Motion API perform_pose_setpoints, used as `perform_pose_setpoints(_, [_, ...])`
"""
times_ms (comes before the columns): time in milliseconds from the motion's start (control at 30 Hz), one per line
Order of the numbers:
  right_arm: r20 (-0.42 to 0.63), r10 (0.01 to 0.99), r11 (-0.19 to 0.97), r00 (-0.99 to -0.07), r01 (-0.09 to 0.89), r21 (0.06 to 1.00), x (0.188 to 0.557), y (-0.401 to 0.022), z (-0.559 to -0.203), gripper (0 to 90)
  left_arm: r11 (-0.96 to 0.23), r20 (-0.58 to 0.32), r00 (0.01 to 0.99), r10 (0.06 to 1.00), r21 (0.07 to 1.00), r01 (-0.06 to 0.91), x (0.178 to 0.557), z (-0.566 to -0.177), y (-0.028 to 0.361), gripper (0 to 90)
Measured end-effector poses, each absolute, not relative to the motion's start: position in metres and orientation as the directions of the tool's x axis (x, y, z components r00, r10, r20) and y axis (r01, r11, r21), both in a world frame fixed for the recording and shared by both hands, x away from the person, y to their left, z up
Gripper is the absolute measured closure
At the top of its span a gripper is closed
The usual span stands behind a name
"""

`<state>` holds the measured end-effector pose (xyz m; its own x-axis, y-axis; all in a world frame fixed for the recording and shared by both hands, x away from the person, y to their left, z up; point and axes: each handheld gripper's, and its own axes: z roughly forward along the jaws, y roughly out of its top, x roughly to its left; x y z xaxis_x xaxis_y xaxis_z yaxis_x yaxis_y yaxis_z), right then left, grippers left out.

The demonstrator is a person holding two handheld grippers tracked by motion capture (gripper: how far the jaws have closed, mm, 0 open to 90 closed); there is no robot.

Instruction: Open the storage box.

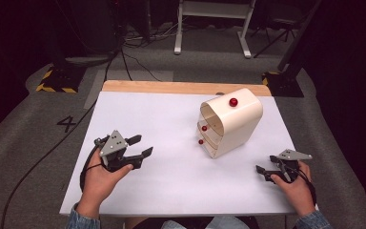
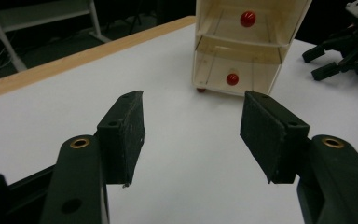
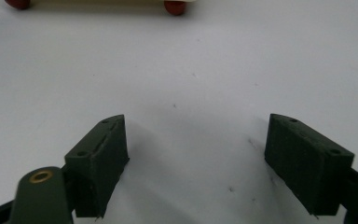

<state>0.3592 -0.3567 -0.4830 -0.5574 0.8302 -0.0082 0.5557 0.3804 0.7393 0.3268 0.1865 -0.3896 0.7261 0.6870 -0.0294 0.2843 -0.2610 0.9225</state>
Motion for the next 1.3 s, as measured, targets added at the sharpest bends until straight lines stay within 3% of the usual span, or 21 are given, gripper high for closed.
perform_pose_setpoints(767, [-0.008, 0.83, 0.379, -0.558, 0.554, 0.742, 0.359, -0.357, -0.484, 21.3, -0.323, -0.003, 0.85, 0.526, 0.924, 0.203, 0.373, -0.394, 0.116, 40.5])
perform_pose_setpoints(1300, [-0.005, 0.83, 0.378, -0.558, 0.555, 0.741, 0.359, -0.357, -0.484, 21.3, -0.293, -0.033, 0.865, 0.5, 0.934, 0.205, 0.399, -0.425, 0.07, 40.6])
